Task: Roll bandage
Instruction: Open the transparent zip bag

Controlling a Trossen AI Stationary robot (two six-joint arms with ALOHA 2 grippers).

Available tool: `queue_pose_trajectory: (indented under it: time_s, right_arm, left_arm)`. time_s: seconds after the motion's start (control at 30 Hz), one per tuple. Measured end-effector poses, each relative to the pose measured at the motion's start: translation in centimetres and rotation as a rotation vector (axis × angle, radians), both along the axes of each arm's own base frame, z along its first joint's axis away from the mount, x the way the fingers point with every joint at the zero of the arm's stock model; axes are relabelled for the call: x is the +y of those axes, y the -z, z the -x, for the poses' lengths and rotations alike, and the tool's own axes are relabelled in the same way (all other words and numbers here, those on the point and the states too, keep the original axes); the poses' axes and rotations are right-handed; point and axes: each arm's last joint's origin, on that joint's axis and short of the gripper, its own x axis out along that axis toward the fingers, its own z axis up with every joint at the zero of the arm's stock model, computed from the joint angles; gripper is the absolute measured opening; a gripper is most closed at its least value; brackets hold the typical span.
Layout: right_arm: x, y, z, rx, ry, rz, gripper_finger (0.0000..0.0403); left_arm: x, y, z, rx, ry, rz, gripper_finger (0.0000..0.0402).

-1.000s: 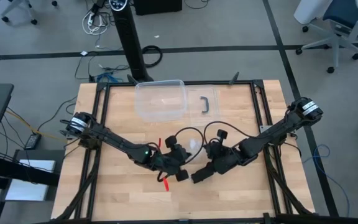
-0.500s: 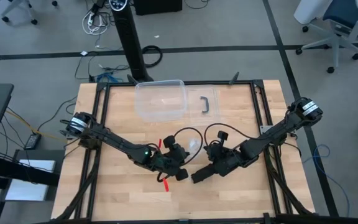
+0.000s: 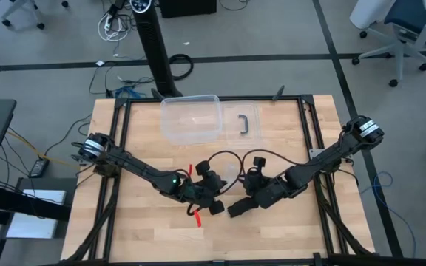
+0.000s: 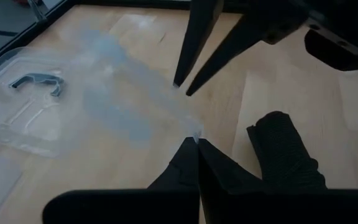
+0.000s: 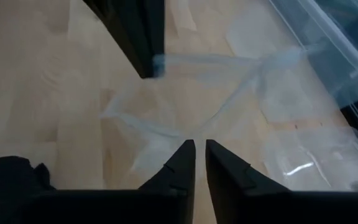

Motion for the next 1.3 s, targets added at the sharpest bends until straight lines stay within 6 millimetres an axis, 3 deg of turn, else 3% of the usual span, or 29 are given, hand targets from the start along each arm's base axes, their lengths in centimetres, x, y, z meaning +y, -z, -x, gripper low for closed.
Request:
queue_pose_trajectory:
  time_s: [0.23, 0.43, 0.63, 0.87, 1.13, 1.23, 1.3]
  right_arm:
    - [1.2, -0.4, 0.3, 0.009, -0.074, 0.002, 0.0085]
    - [4.3, -0.7, 1.7, 0.081, -0.314, -0.094, 0.0144]
    - [5.7, 1.5, 2.5, 0.174, -0.376, -0.153, 0.0211]
    - [5.0, 3.7, 1.3, 0.258, -0.352, -0.159, 0.0265]
    - [4.5, 6.4, 0.5, 0.384, -0.357, -0.189, 0.0265]
    - [4.3, 6.6, 0.4, 0.398, -0.336, -0.207, 0.0234]
    - [4.1, 6.6, 0.3, 0.396, -0.324, -0.213, 0.0193]
  left_arm:
    - [0.0, 0.0, 0.0, 0.005, 0.000, -0.002, 0.0000]
    - [0.0, 0.2, 0.1, 0.022, 0.000, -0.008, 0.0000]
    - [0.0, 0.2, 0.1, 0.024, 0.007, -0.004, 0.0000]
    - [0.0, 0.2, 0.1, 0.030, 0.020, -0.004, 0.0000]
    - [0.0, 0.2, 0.1, 0.037, 0.038, -0.006, 0.0000]
    - [0.0, 0.2, 0.1, 0.038, 0.039, -0.008, 0.0000]
    - [0.0, 0.2, 0.1, 0.039, 0.039, -0.009, 0.0000]
